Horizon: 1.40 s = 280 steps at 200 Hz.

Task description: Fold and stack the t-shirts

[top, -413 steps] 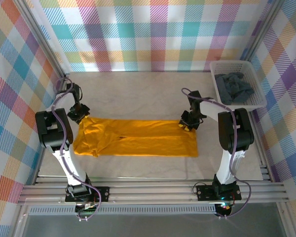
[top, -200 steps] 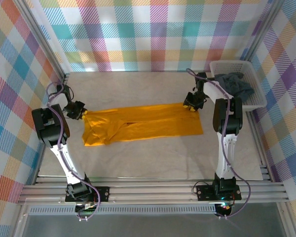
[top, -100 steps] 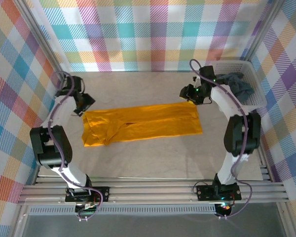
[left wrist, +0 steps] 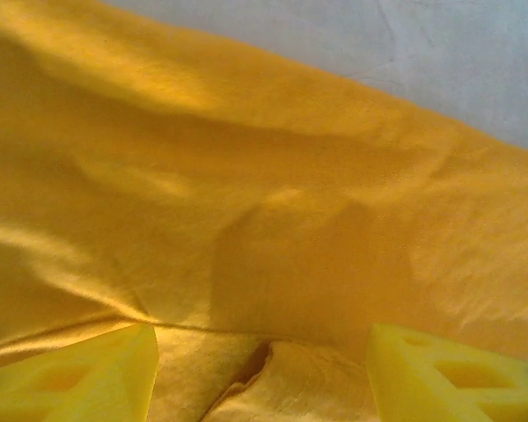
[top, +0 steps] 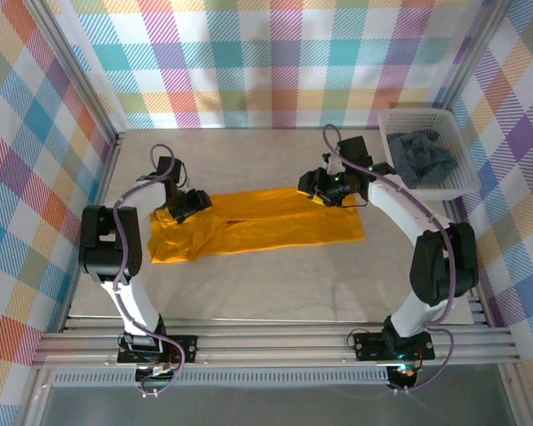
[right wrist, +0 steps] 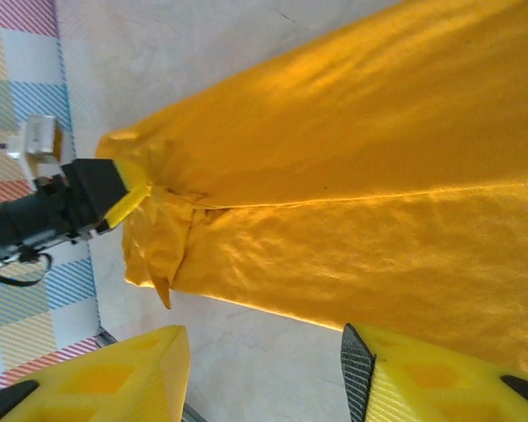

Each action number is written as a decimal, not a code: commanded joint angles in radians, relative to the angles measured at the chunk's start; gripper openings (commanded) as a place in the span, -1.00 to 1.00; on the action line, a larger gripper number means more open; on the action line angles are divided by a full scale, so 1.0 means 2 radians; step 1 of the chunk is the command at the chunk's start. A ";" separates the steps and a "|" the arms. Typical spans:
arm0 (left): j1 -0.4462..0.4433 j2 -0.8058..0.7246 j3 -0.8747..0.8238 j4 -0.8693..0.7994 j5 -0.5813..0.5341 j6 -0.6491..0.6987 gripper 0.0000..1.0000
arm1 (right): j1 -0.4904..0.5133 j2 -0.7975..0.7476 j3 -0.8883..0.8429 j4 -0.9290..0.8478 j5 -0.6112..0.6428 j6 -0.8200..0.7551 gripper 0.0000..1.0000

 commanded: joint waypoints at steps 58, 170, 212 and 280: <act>-0.028 -0.004 -0.035 0.015 0.026 0.032 0.20 | 0.000 -0.027 -0.014 0.009 -0.010 0.013 0.01; -0.059 -0.081 -0.074 -0.009 0.025 0.005 -0.79 | -0.001 -0.014 -0.011 0.011 -0.016 0.008 0.00; -0.085 -0.091 -0.081 -0.031 0.001 -0.008 -0.79 | -0.001 -0.011 -0.011 0.011 -0.018 0.008 0.00; -0.134 -0.072 -0.090 -0.065 0.040 -0.056 -0.46 | -0.001 -0.004 -0.012 0.010 -0.020 0.005 0.01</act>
